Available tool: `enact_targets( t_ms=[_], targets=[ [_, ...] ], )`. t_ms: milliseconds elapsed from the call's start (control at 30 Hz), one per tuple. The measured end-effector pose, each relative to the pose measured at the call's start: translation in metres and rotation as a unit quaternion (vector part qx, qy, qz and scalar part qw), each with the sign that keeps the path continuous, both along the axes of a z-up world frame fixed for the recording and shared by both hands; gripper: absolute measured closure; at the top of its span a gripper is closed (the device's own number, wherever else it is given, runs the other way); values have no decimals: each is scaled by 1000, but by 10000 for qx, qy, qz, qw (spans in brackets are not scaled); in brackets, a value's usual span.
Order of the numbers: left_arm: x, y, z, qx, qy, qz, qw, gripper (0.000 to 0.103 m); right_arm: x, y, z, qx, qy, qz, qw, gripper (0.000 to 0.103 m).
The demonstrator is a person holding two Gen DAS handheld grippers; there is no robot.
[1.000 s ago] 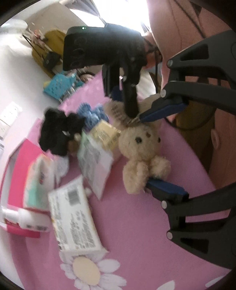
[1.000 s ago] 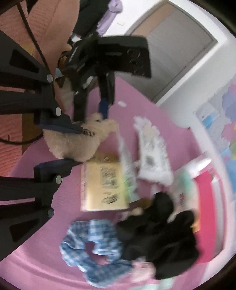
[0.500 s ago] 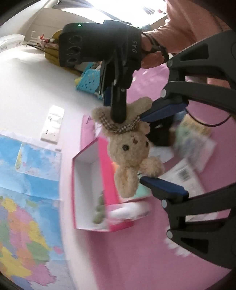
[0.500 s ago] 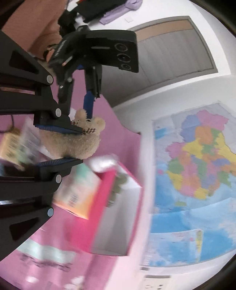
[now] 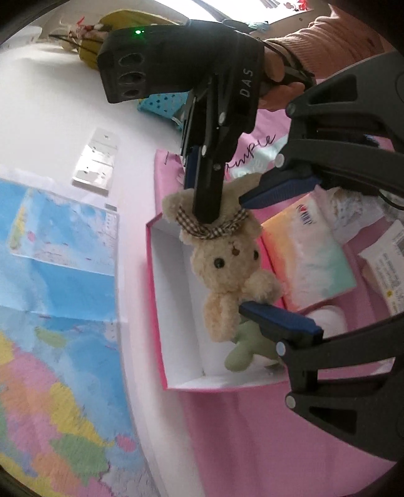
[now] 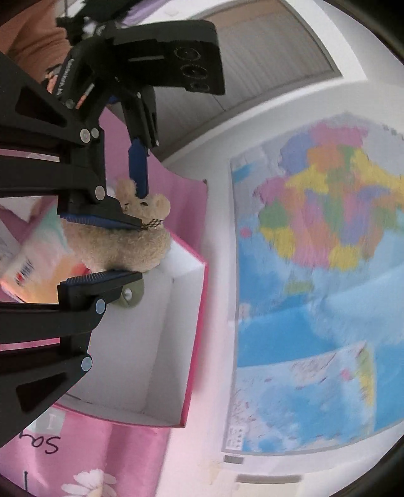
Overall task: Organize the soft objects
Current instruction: 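Carry the teddy bear into the pink box and open the right gripper, then grasp the black plush toy with the right gripper and lift it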
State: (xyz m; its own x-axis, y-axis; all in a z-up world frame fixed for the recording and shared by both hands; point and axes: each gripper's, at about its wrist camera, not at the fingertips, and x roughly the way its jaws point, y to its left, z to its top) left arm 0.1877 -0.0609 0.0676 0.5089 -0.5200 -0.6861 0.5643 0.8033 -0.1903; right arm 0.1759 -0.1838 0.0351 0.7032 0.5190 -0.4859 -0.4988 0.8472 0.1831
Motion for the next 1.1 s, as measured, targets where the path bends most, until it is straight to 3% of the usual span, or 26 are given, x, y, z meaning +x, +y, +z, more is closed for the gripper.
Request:
enact_targets(
  t_ms=[267, 367, 433, 567, 733, 933, 1000, 1100],
  targets=[
    [40, -31, -25, 340, 442, 187, 9983, 40, 56, -29, -23, 98, 510, -696, 9962, 74],
    [43, -31, -30, 327, 513, 286, 9977, 40, 69, -40, -33, 35, 700, -1113, 9913, 58],
    [36, -26, -30, 273, 429, 282, 9983, 40, 71, -48, -36, 170, 803, -1262, 9886, 58],
    [14, -16, -25, 165, 191, 81, 9996, 40, 43, -51, -28, 225, 629, -1058, 9921, 58],
    [-28, -8, -25, -40, 54, -397, 9992, 40, -11, -41, -7, 323, 470, -369, 9977, 51],
    [-71, -3, -35, -99, 71, -826, 9965, 40, -80, -24, 2, -76, 352, 94, 9993, 45],
    [-83, -3, -42, -58, 71, -929, 9956, 39, -98, -20, -3, -233, 390, 151, 9989, 38],
    [-97, -2, -56, -46, 212, -1045, 9943, 39, -108, -17, -17, -555, 534, 26, 9970, 34]
  ],
)
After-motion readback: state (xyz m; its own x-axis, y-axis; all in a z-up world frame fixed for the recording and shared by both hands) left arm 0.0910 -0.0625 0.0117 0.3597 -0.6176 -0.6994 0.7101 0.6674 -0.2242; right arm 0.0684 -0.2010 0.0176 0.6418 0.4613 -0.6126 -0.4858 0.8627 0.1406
